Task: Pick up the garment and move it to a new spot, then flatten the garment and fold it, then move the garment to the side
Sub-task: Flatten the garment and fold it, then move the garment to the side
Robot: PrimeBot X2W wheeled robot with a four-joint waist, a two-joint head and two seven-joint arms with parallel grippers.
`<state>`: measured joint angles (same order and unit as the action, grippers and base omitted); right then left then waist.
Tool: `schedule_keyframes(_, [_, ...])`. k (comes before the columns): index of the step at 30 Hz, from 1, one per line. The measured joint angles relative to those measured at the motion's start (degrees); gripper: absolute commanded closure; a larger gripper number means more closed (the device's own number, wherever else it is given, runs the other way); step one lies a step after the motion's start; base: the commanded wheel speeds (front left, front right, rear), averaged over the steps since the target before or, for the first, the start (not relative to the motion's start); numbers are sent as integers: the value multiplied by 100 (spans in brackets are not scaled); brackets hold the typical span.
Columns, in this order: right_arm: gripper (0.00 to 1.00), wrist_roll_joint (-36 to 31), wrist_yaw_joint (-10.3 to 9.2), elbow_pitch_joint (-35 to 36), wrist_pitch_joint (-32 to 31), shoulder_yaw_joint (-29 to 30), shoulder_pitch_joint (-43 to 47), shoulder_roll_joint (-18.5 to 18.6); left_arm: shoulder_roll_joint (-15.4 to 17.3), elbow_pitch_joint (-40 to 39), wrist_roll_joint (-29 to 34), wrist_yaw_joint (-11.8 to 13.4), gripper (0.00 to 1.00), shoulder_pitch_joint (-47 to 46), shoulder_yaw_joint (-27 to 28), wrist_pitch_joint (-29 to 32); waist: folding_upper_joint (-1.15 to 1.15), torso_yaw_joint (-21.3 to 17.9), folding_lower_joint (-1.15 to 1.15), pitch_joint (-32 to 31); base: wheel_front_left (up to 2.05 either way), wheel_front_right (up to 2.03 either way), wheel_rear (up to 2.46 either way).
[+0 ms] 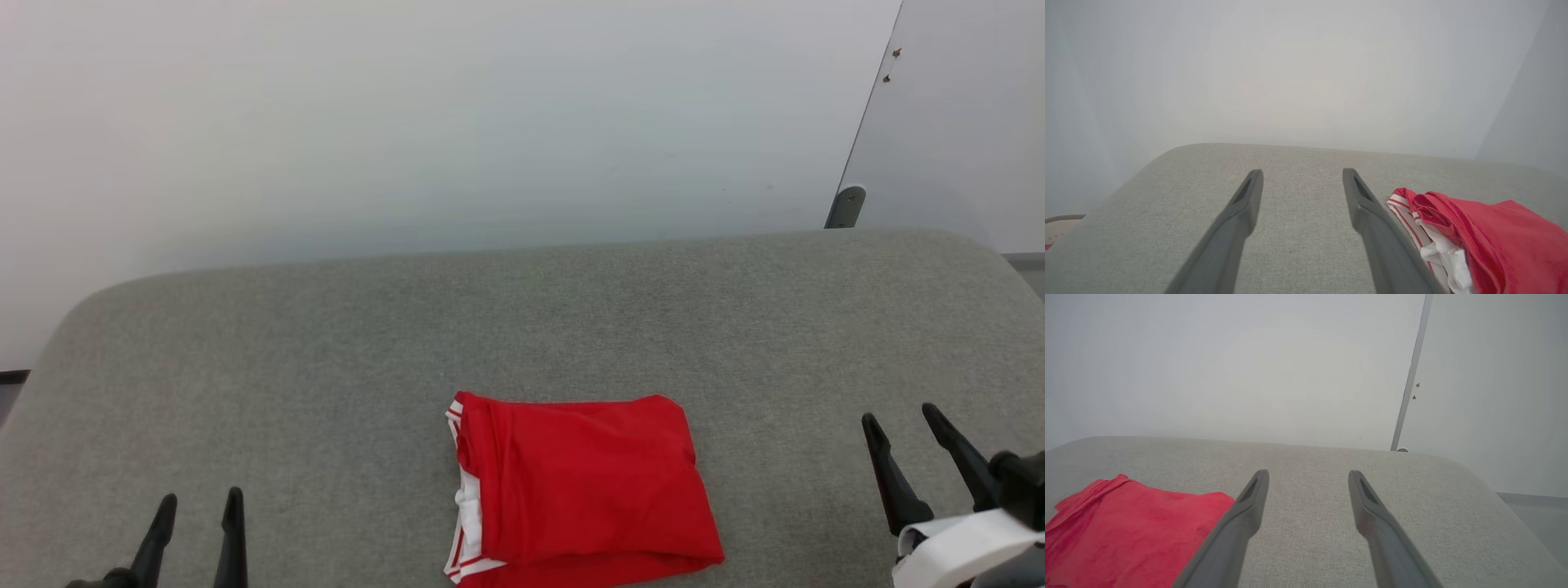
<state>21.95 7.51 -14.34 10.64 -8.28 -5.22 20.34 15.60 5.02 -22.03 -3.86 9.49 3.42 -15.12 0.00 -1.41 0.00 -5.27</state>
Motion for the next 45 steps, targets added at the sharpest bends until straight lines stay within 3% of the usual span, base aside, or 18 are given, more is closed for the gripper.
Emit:
schedule_keyframes(22, [0, -287, 0, 352, -168, 469, 513, -314, -176, -3, 297, -136, 0, 29, 140, 0, 0, 2, 0, 2, 0, 0, 0])
schedule_keyframes(34, [0, -166, 0, 227, -619, -134, 168, -313, -112, -75, 268, -167, 0, -60, 67, 65, 0, 569, 0, 41, 0, 0, 0])
schedule_keyframes(45, [0, 84, 0, -436, -1352, -383, -129, -227, -126, -71, 248, -162, 0, -97, -124, 162, 0, 1237, 0, 145, 0, 0, 0])
